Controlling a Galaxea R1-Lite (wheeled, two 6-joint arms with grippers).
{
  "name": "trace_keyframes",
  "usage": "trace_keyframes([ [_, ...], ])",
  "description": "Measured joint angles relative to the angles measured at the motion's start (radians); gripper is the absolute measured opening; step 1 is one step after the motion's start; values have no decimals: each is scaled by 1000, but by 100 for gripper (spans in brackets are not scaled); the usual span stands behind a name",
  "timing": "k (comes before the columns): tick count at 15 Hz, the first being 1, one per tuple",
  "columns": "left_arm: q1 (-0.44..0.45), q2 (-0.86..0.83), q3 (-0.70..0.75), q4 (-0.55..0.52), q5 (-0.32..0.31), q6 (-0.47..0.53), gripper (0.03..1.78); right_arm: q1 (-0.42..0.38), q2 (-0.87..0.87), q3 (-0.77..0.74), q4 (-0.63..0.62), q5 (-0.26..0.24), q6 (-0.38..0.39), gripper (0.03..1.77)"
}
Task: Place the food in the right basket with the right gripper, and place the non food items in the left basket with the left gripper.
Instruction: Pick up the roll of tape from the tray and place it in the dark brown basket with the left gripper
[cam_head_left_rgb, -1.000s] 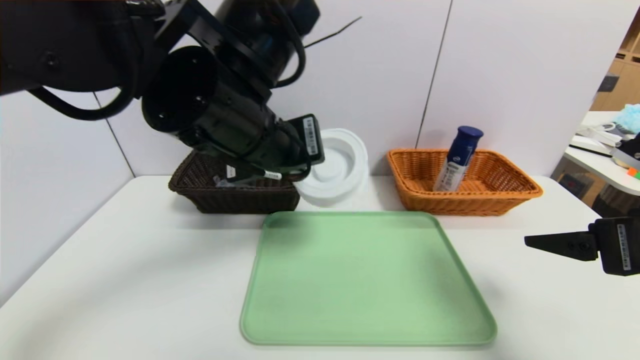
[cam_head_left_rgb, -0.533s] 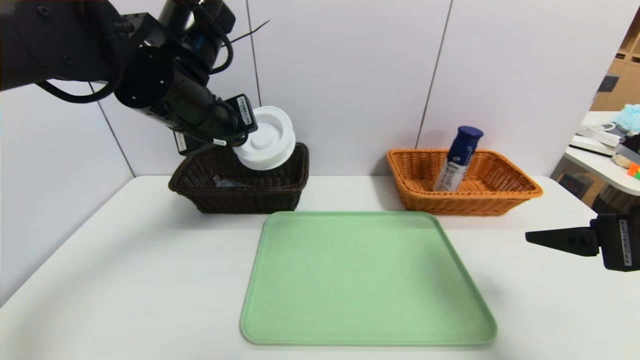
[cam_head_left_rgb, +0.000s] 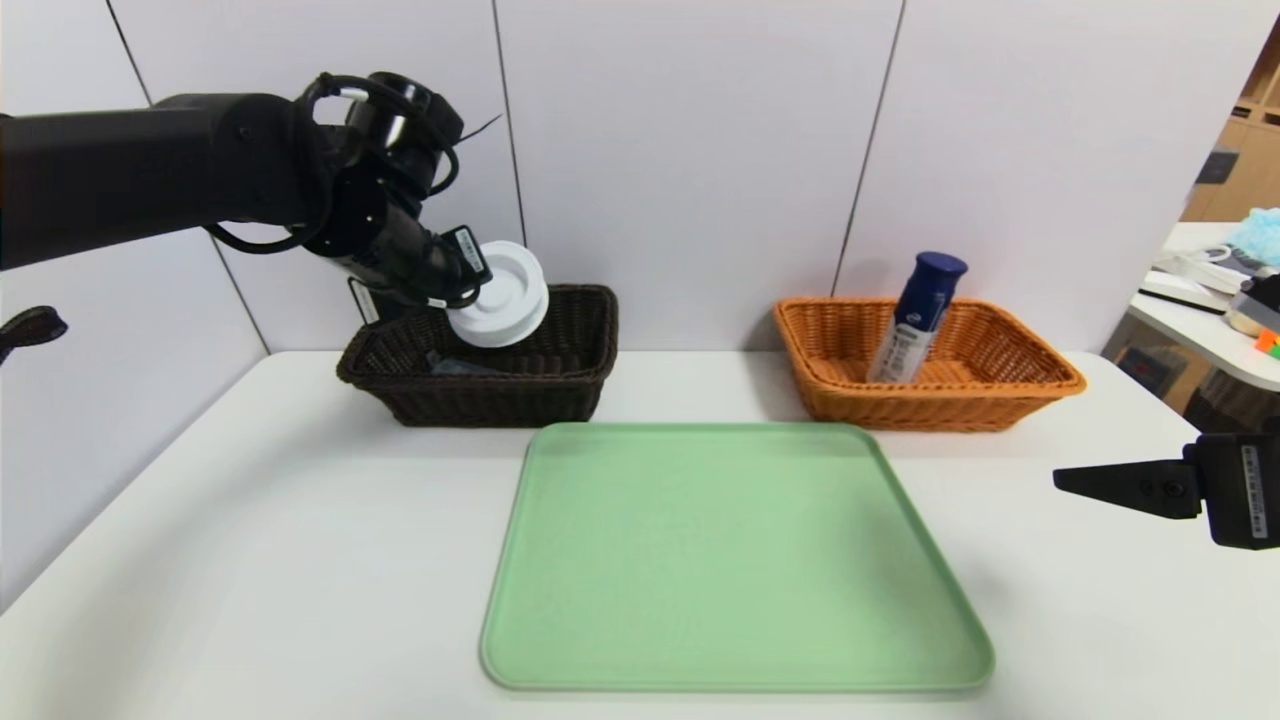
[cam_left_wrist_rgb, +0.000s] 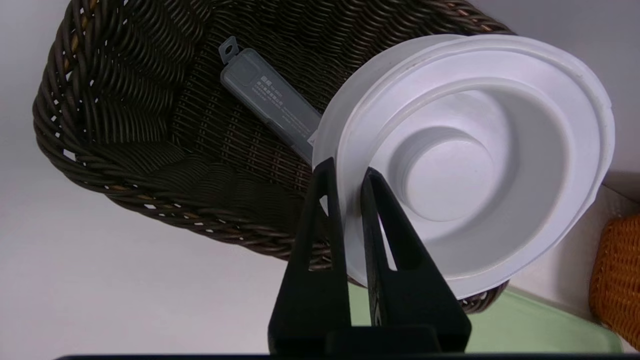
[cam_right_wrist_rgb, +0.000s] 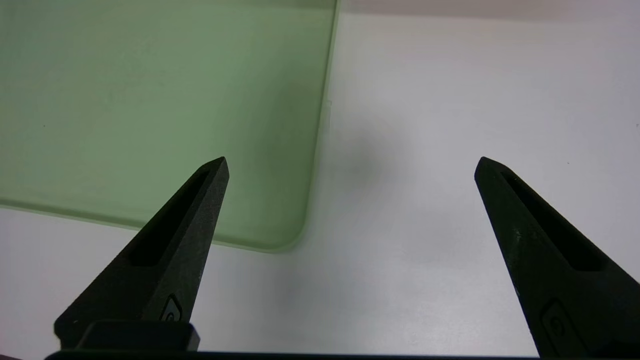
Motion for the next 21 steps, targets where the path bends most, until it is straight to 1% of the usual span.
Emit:
trace_keyframes([
  [4, 39, 59, 0, -41, 0, -39, 17, -1, -21, 14, 1, 0, 0, 170],
  [7, 47, 87, 0, -61, 1, -66, 17, -1, -37, 26, 2, 0, 0, 170],
  [15, 51, 175, 0, -96, 5, -69, 17, -1, -50, 31, 0, 1, 0, 170],
  [21, 53, 196, -4, -98, 4, -69, 17, 0, -50, 54, -5, 3, 0, 170],
])
